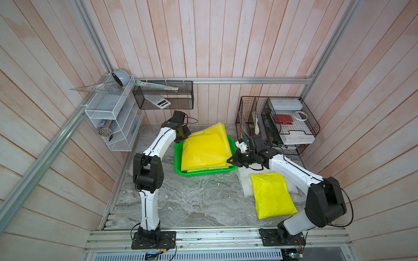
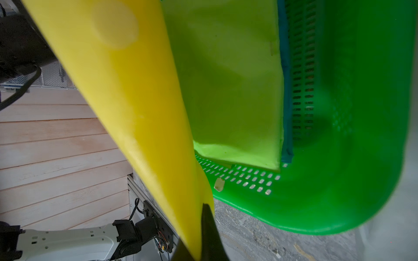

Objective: Put the folded raincoat in the basket
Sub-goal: Place the raincoat in the basket.

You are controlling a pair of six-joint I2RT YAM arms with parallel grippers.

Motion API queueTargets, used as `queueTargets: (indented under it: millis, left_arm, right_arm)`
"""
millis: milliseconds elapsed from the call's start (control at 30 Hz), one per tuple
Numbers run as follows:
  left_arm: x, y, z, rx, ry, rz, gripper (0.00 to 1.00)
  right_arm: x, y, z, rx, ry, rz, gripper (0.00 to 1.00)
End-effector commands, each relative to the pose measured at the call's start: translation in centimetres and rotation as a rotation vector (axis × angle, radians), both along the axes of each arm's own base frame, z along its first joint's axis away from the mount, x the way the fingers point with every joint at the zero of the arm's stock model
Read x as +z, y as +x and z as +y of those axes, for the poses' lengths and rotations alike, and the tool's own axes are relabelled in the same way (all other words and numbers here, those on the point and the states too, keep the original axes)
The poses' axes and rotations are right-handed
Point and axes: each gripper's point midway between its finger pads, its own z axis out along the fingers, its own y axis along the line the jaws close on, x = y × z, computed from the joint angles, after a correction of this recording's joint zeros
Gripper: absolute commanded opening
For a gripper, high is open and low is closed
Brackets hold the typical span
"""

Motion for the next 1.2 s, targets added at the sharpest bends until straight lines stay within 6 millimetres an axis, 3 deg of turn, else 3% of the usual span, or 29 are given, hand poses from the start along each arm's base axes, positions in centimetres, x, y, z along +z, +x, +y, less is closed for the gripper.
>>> queueTargets:
  millis: [0, 233, 433, 567, 667, 700, 833, 933, 1067, 1167]
  left_arm:
    - [-0.2, 1.9, 1.2, 0.022, 0.036, -0.044, 0.0]
    - [-2.6, 2.1, 0.9, 0.001, 0.064, -0.014, 0.0]
    - [-3.2, 1.9, 1.3, -0.012, 0.118, 0.001, 0.07]
    - [-3.0, 1.8, 1.1, -0.023, 0.111, 0.004, 0.15]
    - [-2.3, 1.8, 1.0, -0.031, 0.105, -0.004, 0.27]
    - [-1.9, 1.8, 1.0, -0.031, 0.104, -0.011, 0.32]
    - [1.1, 1.6, 1.3, -0.033, 0.119, -0.055, 0.47]
    - [4.6, 1.2, 2.4, -0.012, 0.166, -0.111, 0.52]
    - [9.2, -0.1, 3.5, 0.005, 0.194, -0.186, 0.55]
    - [11.4, -1.5, 3.1, -0.023, 0.158, -0.223, 0.55]
  right_arm:
    - [-1.1, 1.0, -1.1, -0.013, 0.016, 0.057, 0.0]
    - [-3.4, 1.8, -0.9, 0.003, 0.012, 0.112, 0.0]
    - [-5.2, 1.5, -1.2, 0.013, -0.033, 0.148, 0.0]
    - [-5.6, 1.0, -1.3, 0.027, -0.035, 0.169, 0.0]
    - [-5.7, 0.6, -1.4, 0.031, -0.038, 0.175, 0.0]
    - [-5.6, 0.6, -1.4, 0.033, -0.037, 0.172, 0.0]
    - [-5.3, 0.3, -1.5, 0.043, -0.046, 0.175, 0.25]
    - [-4.8, 0.6, -1.8, 0.034, -0.063, 0.154, 0.39]
    - [-3.2, 1.4, -2.6, 0.016, -0.123, 0.095, 0.47]
    - [-1.5, 2.3, -3.5, -0.005, -0.184, 0.024, 0.53]
